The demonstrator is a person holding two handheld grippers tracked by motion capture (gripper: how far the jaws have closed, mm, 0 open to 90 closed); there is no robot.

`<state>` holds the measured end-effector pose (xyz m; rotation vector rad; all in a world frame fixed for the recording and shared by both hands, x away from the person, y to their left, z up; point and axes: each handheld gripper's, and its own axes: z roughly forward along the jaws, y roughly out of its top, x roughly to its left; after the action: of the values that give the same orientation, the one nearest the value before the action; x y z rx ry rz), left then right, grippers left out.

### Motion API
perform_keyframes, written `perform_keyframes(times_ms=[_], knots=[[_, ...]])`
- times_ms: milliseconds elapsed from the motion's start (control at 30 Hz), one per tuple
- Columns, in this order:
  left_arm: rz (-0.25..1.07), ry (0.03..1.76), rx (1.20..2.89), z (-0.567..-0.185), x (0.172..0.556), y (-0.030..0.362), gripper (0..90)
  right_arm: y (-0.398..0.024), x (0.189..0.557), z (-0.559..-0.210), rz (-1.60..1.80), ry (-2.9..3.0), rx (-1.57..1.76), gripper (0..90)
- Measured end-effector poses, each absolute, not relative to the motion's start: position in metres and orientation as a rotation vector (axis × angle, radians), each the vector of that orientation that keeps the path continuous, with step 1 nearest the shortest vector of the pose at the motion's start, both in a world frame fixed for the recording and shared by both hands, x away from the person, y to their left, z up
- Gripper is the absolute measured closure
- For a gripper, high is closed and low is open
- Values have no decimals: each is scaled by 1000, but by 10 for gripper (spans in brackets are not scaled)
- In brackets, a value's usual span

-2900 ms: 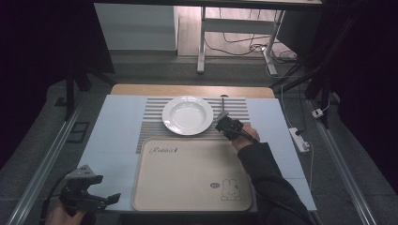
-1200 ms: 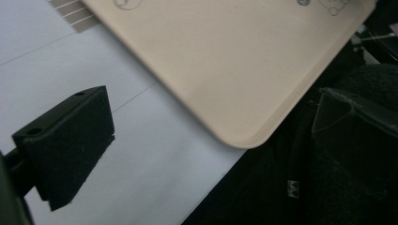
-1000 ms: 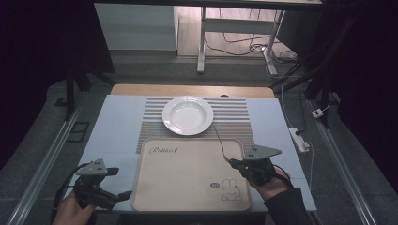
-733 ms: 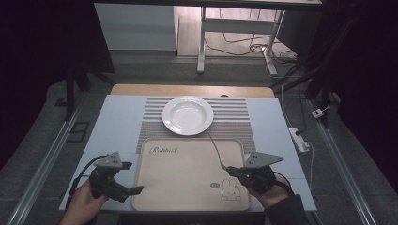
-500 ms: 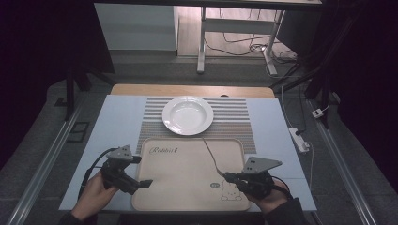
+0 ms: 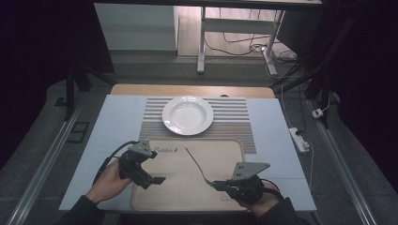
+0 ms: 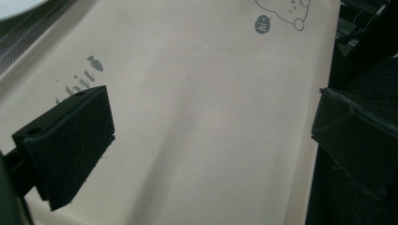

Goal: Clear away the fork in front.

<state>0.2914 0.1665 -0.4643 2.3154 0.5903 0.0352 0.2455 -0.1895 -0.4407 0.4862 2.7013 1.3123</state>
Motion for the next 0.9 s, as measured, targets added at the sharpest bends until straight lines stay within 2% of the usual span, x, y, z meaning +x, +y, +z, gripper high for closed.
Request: perform_keyframes(times_ms=[333,633,900], knots=[[91,400,2410,-460,305,146,0,-179,245,-443,1317,2759,386,898],[55,264,2461,-463,312,126,0,-172,244,-446,1325,2807,293,898],[25,93,2493,-467,310,115,63,-168,243,-445,1369,2848,204,898]])
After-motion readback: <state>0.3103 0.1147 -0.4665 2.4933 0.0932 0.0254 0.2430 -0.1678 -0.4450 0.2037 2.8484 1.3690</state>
